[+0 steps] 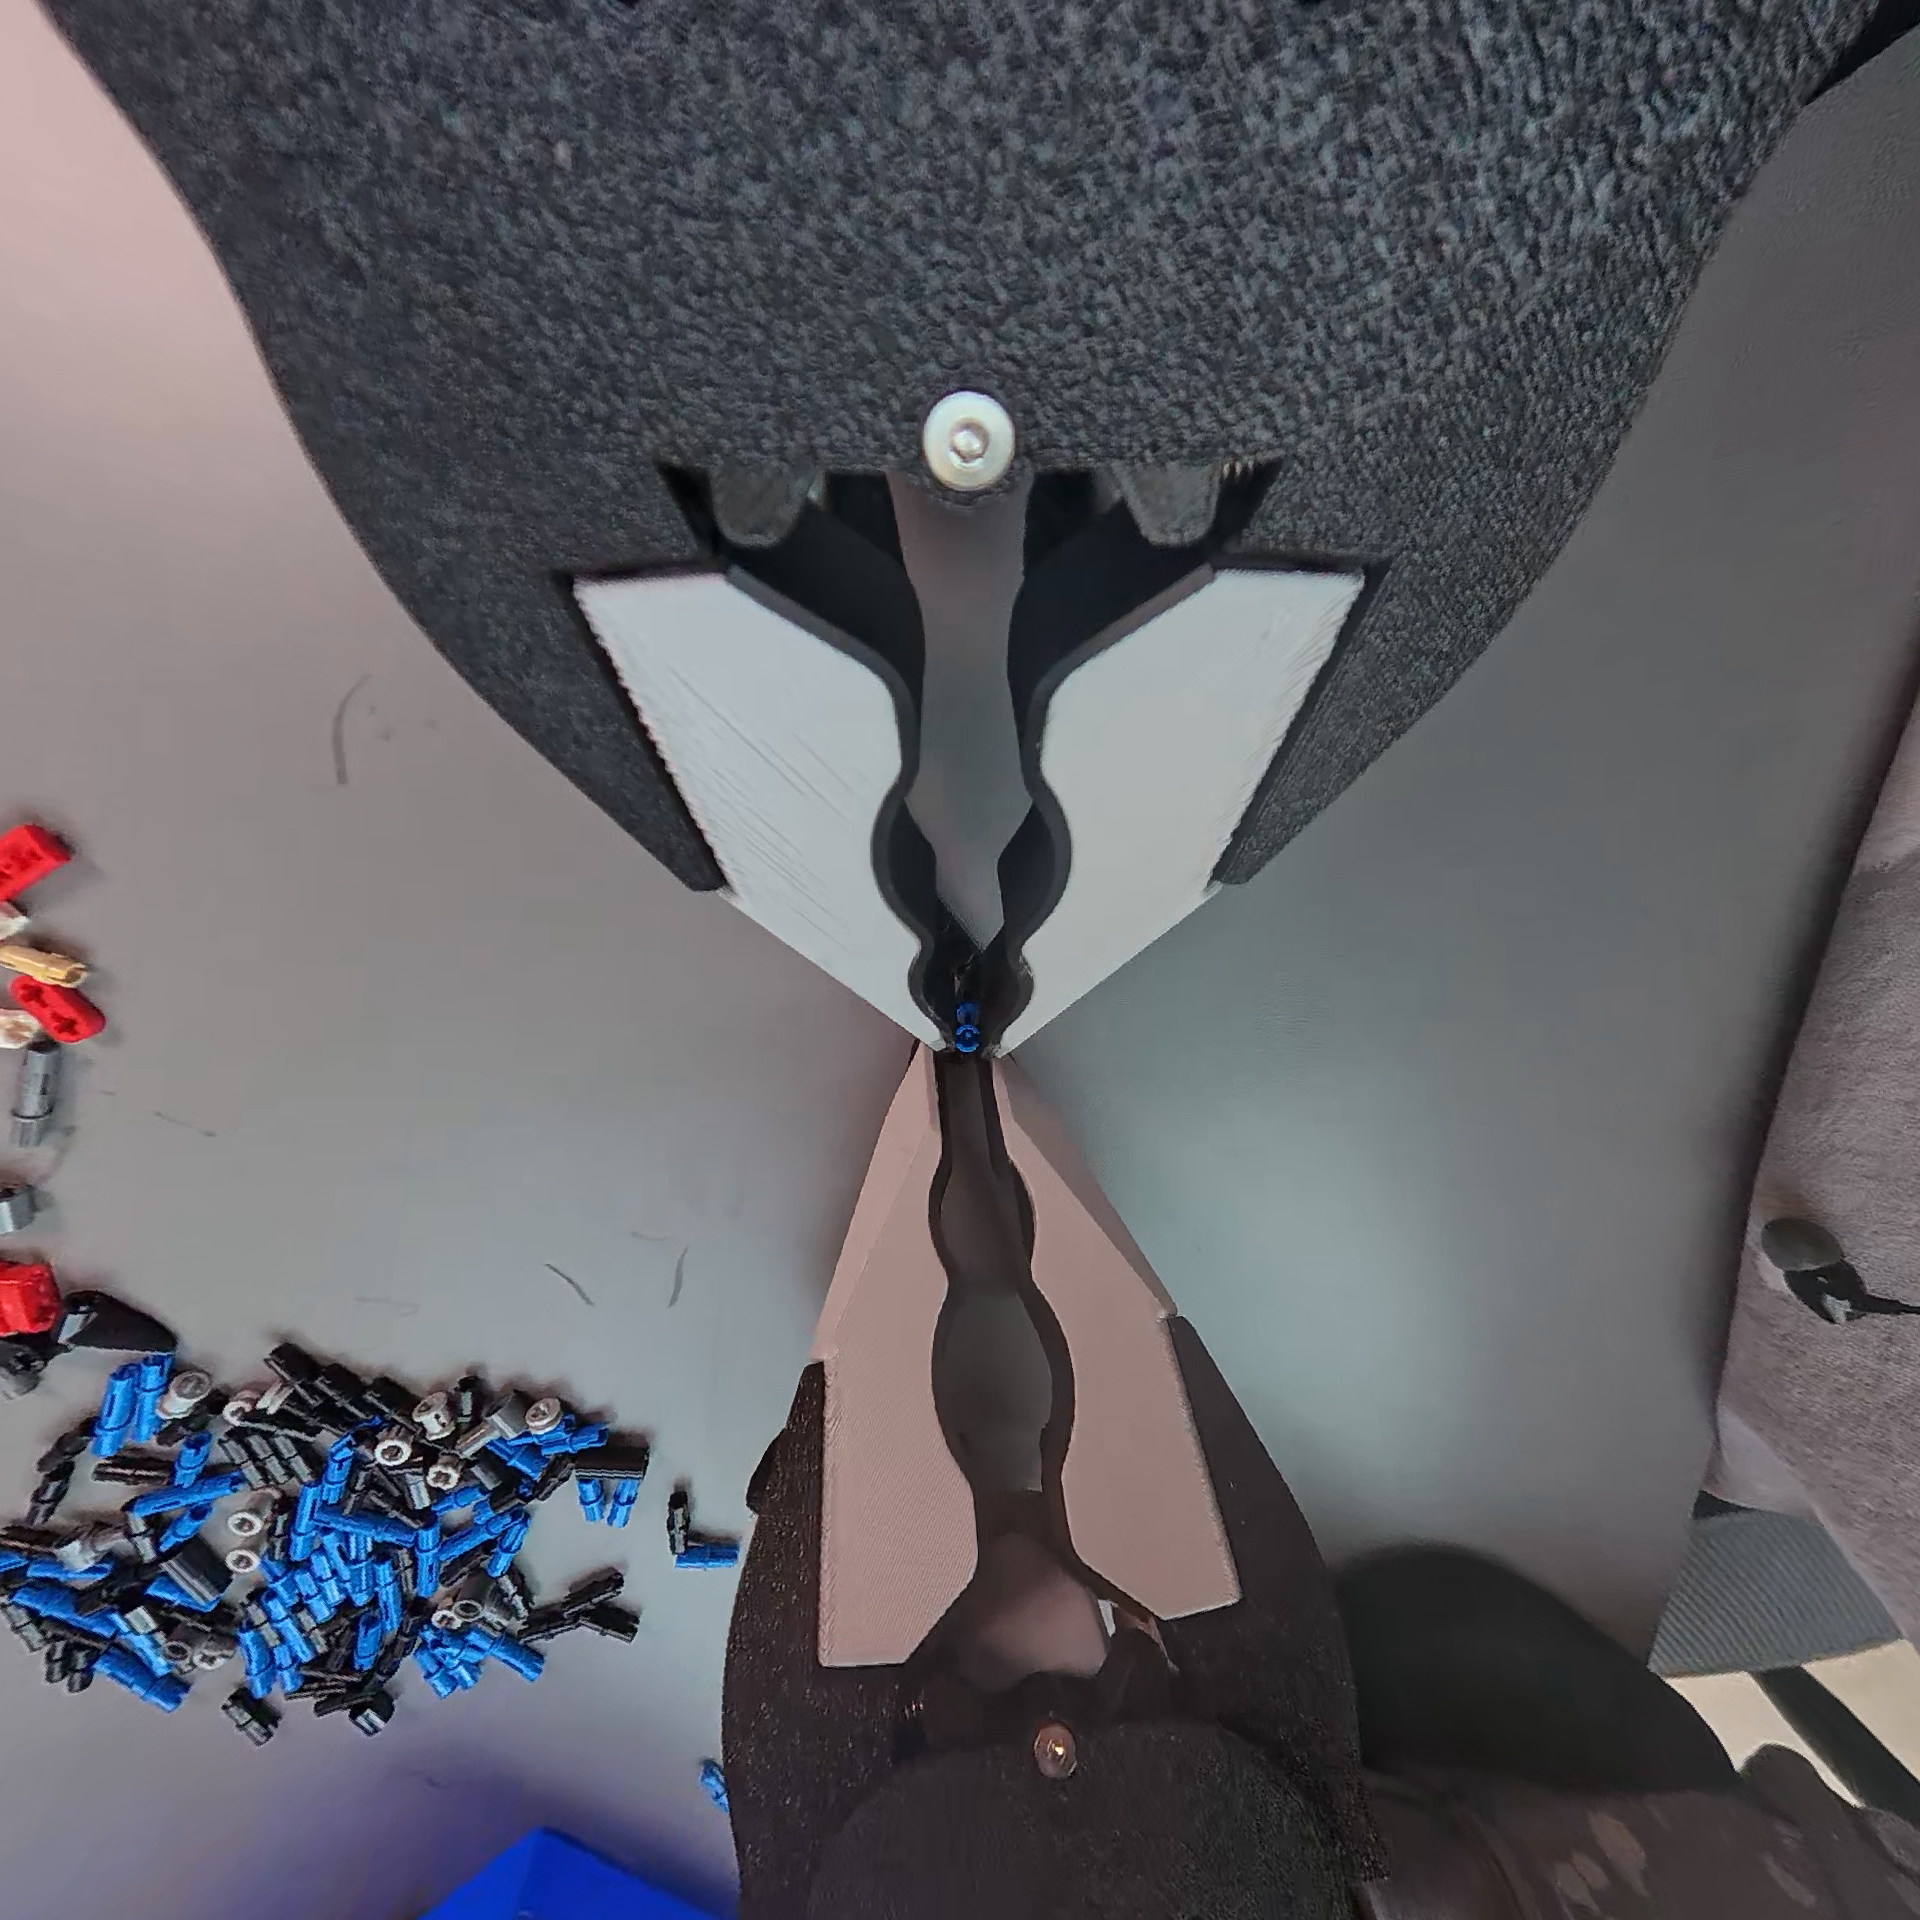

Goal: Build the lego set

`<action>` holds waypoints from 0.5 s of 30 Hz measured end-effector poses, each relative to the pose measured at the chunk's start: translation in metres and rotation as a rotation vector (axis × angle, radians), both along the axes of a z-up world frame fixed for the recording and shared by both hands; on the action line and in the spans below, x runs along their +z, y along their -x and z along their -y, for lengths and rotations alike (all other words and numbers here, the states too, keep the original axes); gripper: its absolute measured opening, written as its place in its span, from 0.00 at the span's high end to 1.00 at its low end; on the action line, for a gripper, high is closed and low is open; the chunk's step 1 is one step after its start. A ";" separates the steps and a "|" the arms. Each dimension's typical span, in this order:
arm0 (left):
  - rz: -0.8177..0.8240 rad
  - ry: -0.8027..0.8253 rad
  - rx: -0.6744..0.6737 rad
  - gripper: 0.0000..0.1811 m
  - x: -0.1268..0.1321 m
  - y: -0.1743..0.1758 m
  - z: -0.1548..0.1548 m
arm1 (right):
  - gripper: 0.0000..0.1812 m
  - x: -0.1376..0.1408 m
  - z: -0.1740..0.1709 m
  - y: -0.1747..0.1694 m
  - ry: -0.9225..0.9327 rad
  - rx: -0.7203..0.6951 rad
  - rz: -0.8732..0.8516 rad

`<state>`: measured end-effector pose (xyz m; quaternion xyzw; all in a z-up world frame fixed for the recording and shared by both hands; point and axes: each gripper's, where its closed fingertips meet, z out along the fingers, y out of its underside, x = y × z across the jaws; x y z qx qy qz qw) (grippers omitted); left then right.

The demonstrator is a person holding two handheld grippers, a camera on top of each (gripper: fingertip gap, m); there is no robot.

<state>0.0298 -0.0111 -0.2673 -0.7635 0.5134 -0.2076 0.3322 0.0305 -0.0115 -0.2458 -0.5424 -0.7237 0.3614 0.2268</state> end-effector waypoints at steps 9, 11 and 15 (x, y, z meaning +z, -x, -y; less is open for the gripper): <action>0.003 0.011 -0.008 0.96 0.000 -0.002 0.000 | 0.98 -0.001 0.000 -0.002 -0.091 0.007 0.072; 0.003 0.011 -0.002 0.96 0.000 -0.002 0.000 | 0.98 -0.001 0.001 -0.001 -0.119 0.027 0.108; 0.006 0.019 0.010 0.96 0.000 -0.002 0.000 | 0.98 -0.001 0.002 0.002 -0.154 0.060 0.188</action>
